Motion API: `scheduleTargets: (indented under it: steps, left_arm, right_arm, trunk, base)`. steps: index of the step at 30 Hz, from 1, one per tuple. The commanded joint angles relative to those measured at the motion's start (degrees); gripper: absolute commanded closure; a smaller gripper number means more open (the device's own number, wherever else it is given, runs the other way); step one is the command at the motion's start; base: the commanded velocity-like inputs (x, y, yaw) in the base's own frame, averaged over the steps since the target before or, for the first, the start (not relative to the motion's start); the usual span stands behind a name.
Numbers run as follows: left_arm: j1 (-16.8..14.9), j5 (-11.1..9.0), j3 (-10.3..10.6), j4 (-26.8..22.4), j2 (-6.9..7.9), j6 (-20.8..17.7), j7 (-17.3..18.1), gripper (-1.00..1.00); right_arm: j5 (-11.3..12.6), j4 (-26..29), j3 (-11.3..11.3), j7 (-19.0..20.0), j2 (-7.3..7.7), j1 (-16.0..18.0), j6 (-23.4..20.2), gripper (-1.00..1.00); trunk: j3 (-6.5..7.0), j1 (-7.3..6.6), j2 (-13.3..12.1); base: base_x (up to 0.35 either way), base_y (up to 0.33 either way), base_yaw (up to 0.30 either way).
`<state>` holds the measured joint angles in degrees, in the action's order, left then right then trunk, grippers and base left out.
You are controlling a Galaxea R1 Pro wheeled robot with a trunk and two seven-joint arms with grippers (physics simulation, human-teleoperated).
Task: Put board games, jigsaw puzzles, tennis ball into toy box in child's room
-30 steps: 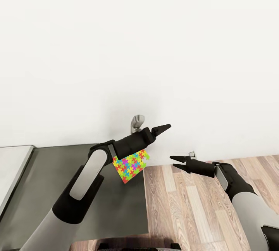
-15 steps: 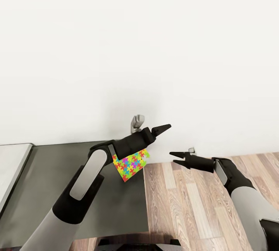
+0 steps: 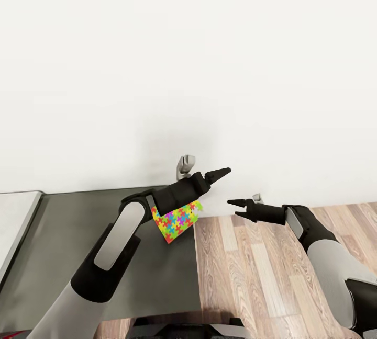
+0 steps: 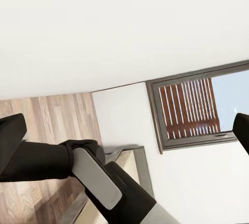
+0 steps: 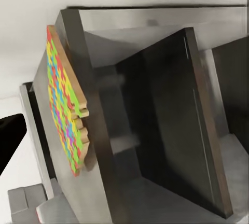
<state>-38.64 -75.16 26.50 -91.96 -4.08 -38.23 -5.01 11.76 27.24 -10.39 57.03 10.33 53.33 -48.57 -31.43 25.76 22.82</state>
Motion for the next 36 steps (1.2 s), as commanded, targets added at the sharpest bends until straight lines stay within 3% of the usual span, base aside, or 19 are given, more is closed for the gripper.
scheduleTargets:
  steps: [1,22,36]
  left_arm:
    - [-0.04,-0.60,-0.01,-0.06,-0.02,-0.18,-0.53,-1.00]
    - [-0.04,-0.65,0.04,-0.06,-0.05,-0.18,-0.44,-1.00]
    - [-0.04,-0.67,0.04,-0.06,-0.05,-0.18,-0.44,-1.00]
  right_arm:
    - [0.03,-0.17,-0.15,-0.12,-0.07,0.28,-0.19,-1.00]
    - [0.45,-0.58,-0.15,-1.01,-1.05,1.19,0.60,-1.00]
    - [0.64,0.53,-0.16,-0.10,-1.06,0.73,3.07,-1.00]
  trunk:
    - [-0.17,0.03,0.10]
    - [-2.09,0.03,0.10]
    - [-2.46,0.03,0.10]
  base:
    - [0.000,0.000,0.000]
    - [0.000,0.000,0.000]
    - [0.000,0.000,0.001]
